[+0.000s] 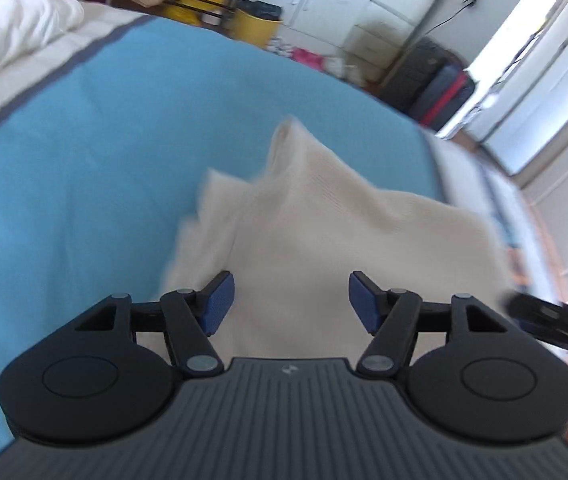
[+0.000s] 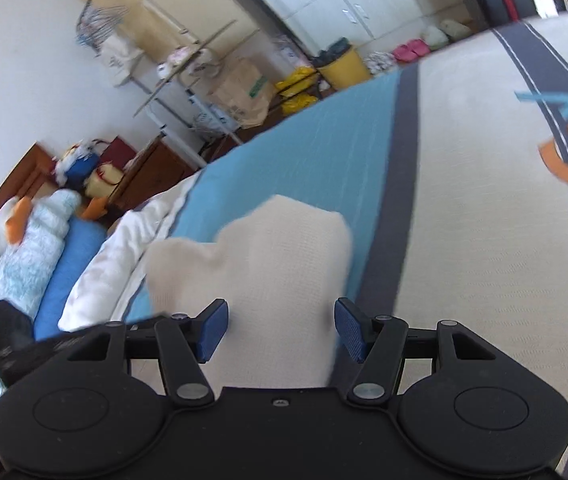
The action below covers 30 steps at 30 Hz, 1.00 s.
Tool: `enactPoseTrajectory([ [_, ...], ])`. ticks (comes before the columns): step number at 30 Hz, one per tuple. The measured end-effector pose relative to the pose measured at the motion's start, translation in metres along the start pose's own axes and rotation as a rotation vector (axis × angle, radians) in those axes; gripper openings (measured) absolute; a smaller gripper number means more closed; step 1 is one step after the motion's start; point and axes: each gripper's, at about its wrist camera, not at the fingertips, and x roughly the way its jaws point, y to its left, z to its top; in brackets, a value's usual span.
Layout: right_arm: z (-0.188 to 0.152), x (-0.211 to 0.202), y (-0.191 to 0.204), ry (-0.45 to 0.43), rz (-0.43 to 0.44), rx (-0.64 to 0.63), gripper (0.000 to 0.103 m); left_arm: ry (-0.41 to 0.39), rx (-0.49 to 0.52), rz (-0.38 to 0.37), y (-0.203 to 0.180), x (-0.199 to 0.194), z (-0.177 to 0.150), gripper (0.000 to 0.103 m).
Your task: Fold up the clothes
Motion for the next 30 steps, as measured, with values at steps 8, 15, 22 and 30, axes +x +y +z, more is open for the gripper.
enactPoseTrajectory([
  [8,0.004,0.019,-0.012,0.008,0.004,0.102,0.065,-0.098,0.118,0.231,0.001,0.001,0.010,0.061],
  [15,-0.003,0.031,-0.017,0.121,0.098,0.194,0.071,-0.064,-0.127,0.007,0.054,-0.035,-0.012,0.077],
  [22,-0.011,0.042,-0.021,0.187,0.152,0.228,0.079,0.003,-0.203,-0.167,0.095,-0.057,-0.055,0.077],
  [30,-0.015,0.044,0.007,0.188,0.103,-0.004,0.084,0.048,-0.075,-0.228,0.077,-0.028,-0.049,0.087],
])
